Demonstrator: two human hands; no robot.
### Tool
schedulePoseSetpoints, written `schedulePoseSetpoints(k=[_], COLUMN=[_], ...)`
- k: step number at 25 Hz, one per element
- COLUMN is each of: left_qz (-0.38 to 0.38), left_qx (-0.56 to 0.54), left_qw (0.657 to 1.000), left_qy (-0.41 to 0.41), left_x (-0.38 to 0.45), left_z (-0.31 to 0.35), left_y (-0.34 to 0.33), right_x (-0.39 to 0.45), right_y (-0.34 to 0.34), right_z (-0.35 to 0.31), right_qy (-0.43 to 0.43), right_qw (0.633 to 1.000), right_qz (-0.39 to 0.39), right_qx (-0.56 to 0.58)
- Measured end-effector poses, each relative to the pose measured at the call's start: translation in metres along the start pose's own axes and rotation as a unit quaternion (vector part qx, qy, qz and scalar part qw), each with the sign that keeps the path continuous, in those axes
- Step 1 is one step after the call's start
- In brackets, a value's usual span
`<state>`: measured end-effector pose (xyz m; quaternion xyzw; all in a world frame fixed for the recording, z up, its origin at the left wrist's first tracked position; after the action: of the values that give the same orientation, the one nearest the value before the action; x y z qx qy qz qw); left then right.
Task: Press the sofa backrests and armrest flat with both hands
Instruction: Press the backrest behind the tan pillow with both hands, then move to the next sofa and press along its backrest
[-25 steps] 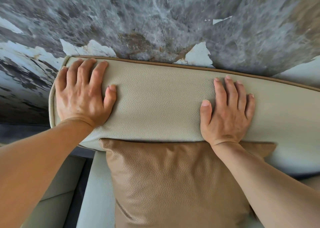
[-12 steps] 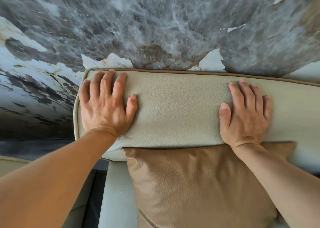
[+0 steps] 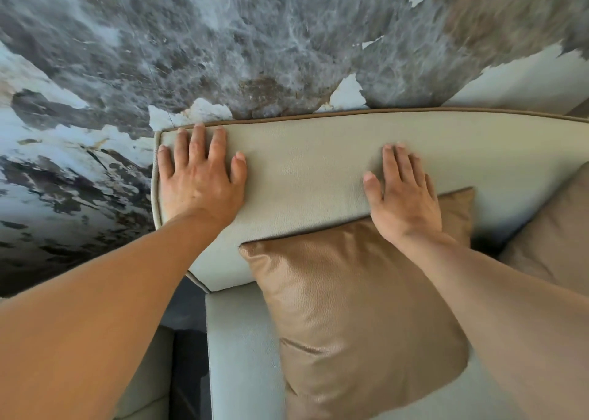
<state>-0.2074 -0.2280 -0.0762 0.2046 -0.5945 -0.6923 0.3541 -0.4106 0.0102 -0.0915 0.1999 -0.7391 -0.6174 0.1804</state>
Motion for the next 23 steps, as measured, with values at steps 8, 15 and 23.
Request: schedulePoseSetpoints(k=[8, 15, 23], left_qz=[-0.109, -0.135, -0.118], left_qx=[0.051, 0.132, 0.118], left_qw=[0.990, 0.980, 0.985], left_qy=[-0.080, -0.066, -0.043], left_x=[-0.109, -0.230, -0.314], left_z=[-0.012, -0.035, -0.054], left_y=[0.013, 0.059, 0.112], right_x=[-0.097, -0.205, -0.294], right_y=[0.005, 0.027, 0.036], right_z=[-0.033, -0.057, -0.096], right_qy=[0.012, 0.059, 0.126], right_qw=[0.996, 0.991, 0.985], right_qz=[-0.089, -0.119, -0.120], right_qx=[-0.023, -0.008, 0.001])
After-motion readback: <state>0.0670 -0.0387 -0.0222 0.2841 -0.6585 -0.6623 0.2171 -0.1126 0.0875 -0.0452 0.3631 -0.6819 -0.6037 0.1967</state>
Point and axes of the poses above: each hand's wrist, its own x-axis towards the middle knuckle, its own y-axis out of the back of the hand, z = x × y, the point moved 10 cm from there along x, towards the middle knuckle, and after that the axes turned 3 degrees about -y, right-handed, at the moved point
